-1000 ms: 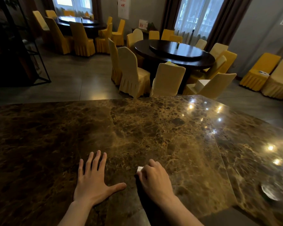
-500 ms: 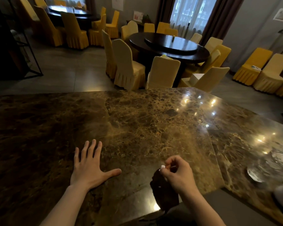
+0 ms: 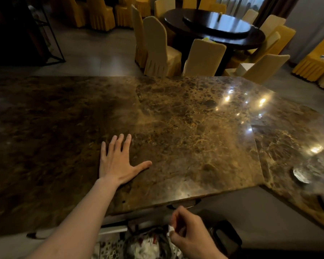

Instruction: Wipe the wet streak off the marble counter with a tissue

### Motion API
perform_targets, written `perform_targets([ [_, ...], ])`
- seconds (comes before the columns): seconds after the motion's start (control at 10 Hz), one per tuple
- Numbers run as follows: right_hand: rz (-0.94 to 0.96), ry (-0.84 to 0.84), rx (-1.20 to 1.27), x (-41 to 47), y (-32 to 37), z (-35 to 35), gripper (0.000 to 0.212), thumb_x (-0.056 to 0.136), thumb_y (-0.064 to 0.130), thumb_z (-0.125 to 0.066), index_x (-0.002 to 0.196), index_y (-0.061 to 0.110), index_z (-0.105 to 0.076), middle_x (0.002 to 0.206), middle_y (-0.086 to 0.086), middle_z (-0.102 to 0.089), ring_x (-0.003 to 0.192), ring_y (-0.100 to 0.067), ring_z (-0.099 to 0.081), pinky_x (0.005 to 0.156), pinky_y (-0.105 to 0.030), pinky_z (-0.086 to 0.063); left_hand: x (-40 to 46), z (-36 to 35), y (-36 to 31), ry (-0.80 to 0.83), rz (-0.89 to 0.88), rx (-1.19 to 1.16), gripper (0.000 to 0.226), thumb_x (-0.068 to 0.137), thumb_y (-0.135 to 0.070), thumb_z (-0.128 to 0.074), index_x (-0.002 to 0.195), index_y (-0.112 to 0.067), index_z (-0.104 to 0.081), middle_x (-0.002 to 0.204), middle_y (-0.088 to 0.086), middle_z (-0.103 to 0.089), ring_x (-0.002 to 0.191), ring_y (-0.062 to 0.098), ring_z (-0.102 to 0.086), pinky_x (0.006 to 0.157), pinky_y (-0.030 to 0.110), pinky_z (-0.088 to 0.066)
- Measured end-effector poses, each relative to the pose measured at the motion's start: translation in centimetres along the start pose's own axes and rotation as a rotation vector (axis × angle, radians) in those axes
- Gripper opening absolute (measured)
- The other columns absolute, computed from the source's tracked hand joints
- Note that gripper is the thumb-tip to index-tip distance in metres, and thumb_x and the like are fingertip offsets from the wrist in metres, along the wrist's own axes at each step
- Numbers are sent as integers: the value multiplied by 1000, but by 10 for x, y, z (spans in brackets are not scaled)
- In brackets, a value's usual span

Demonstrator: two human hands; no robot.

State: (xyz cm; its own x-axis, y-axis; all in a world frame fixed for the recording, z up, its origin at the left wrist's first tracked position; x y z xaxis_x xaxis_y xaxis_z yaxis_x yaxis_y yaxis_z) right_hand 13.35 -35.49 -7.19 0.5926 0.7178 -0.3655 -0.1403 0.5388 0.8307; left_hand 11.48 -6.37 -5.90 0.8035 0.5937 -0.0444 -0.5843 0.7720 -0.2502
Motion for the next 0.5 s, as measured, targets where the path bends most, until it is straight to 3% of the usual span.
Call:
perform_targets([
  [0.1,-90,36,-176,5,-37,-28,15,66,19,-67,79,20,-60,73,0,-67,70,-11,-63,69,-33,-53,-13,-3,5,5,16,21,134,62,-111,-14,167,-28,0,177,5,-5,163,27,2,133,59,1],
  [0.3,-233,15,-280,15,-79,-66,17,65,13,-64,77,24,-59,79,2,-70,79,-14,-65,76,-31,-55,-32,-10,14,7,40,57,127,71,-108,-29,166,-29,5,178,6,-1,163,28,6,133,58,1],
  [0.5,-226,56,-281,18,-89,-90,17,77,19,-68,80,34,-60,99,11,-64,90,-4,-64,85,-27,-57,-43,-11,10,35,45,64,129,67,-109,-18,166,-29,6,178,6,2,163,29,9,133,58,3],
])
Point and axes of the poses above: each hand's wrist, its own x-axis towards the middle knuckle, its own z-axis out of the back of the hand, y = z × x, the point moved 6 cm from there along x, towards the middle knuckle
